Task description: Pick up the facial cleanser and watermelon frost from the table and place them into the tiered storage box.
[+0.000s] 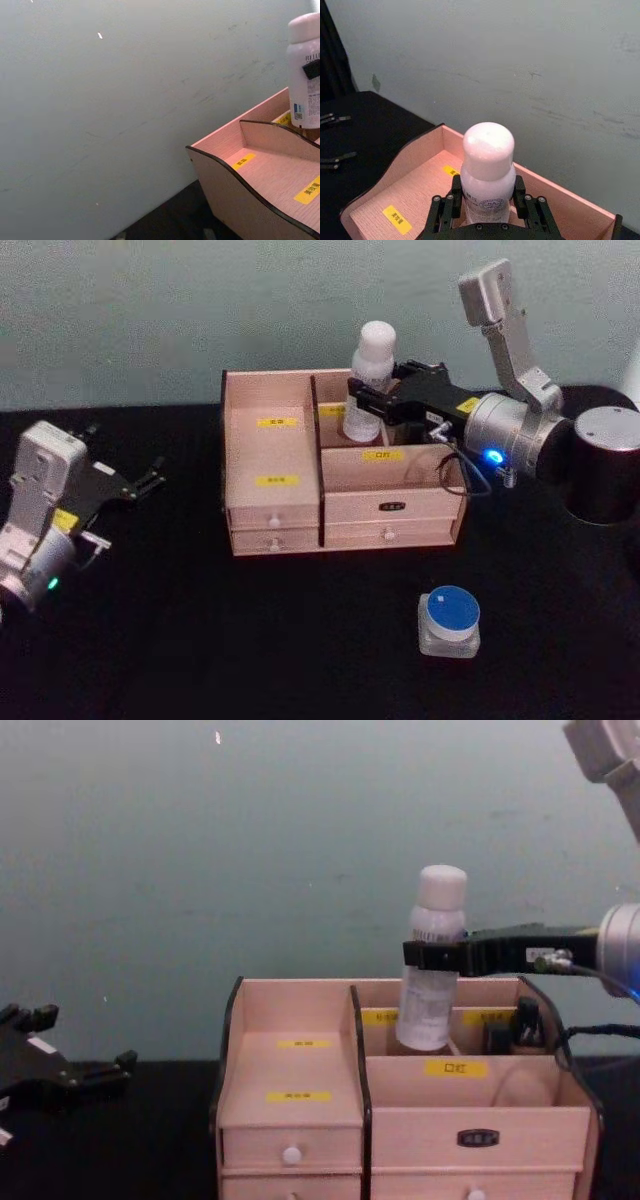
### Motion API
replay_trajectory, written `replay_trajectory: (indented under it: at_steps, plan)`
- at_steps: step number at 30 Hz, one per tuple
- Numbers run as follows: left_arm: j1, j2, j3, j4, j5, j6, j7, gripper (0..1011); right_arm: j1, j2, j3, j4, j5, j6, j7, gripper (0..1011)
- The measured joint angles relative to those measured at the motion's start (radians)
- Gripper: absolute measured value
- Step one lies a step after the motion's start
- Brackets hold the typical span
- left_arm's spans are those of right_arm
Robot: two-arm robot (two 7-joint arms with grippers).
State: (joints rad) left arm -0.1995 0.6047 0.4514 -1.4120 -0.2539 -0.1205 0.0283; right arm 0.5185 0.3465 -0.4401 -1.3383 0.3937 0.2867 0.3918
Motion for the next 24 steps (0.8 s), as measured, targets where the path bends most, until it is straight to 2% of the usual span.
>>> replay_trajectory:
  at_steps: [17, 24]
  plan:
    - [0.000, 0.000, 0.000, 0.000, 0.000, 0.000, 0.000, 1001, 0.013, -0.027, -0.007, 0.066, 0.002, -0.010, 0.009, 607]
    - [0.000, 0.000, 0.000, 0.000, 0.000, 0.000, 0.000, 1001, 0.012, -0.037, -0.016, 0.092, -0.014, -0.023, 0.006, 607]
